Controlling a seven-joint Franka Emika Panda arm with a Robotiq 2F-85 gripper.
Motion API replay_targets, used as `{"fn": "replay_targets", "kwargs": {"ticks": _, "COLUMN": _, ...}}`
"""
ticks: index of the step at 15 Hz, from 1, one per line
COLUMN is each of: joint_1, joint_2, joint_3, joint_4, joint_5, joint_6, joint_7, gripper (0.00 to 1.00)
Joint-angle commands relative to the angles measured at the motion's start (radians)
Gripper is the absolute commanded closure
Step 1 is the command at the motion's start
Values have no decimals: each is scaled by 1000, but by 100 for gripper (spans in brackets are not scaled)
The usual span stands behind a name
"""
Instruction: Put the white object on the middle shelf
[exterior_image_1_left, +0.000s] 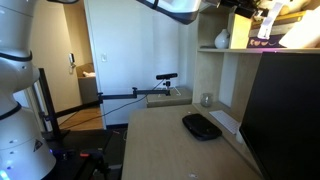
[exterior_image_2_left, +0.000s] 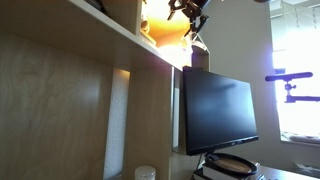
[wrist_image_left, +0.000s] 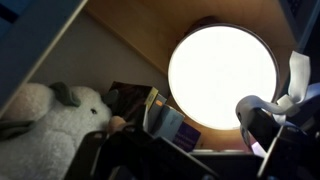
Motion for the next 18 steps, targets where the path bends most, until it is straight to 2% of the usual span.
{"fn": "replay_targets", "kwargs": {"ticks": 1, "joint_1": 28, "joint_2": 6, "joint_3": -21, "joint_4": 24, "joint_5": -28, "joint_6": -79, "joint_7": -75, "gripper": 0}}
{"fn": "replay_targets", "kwargs": {"ticks": 5, "joint_1": 33, "joint_2": 8, "joint_3": -22, "joint_4": 27, "joint_5": -52, "joint_6": -123, "joint_7": -138, "gripper": 0}}
{"fn": "replay_targets", "kwargs": {"ticks": 10, "joint_1": 16, "joint_2": 18, "joint_3": -10, "joint_4": 30, "joint_5": -42, "joint_6": -42, "joint_7": -200, "gripper": 0}}
{"fn": "replay_targets", "kwargs": {"ticks": 15, "joint_1": -7, "joint_2": 19, "joint_3": 6, "joint_4": 17, "joint_5": -6, "joint_6": 117, "joint_7": -361, "gripper": 0}}
{"fn": "replay_targets", "kwargs": {"ticks": 18, "joint_1": -32, "joint_2": 22, "joint_3": 18, "joint_4": 0, "joint_5": 67, "joint_6": 236, "joint_7": -503, "gripper": 0}}
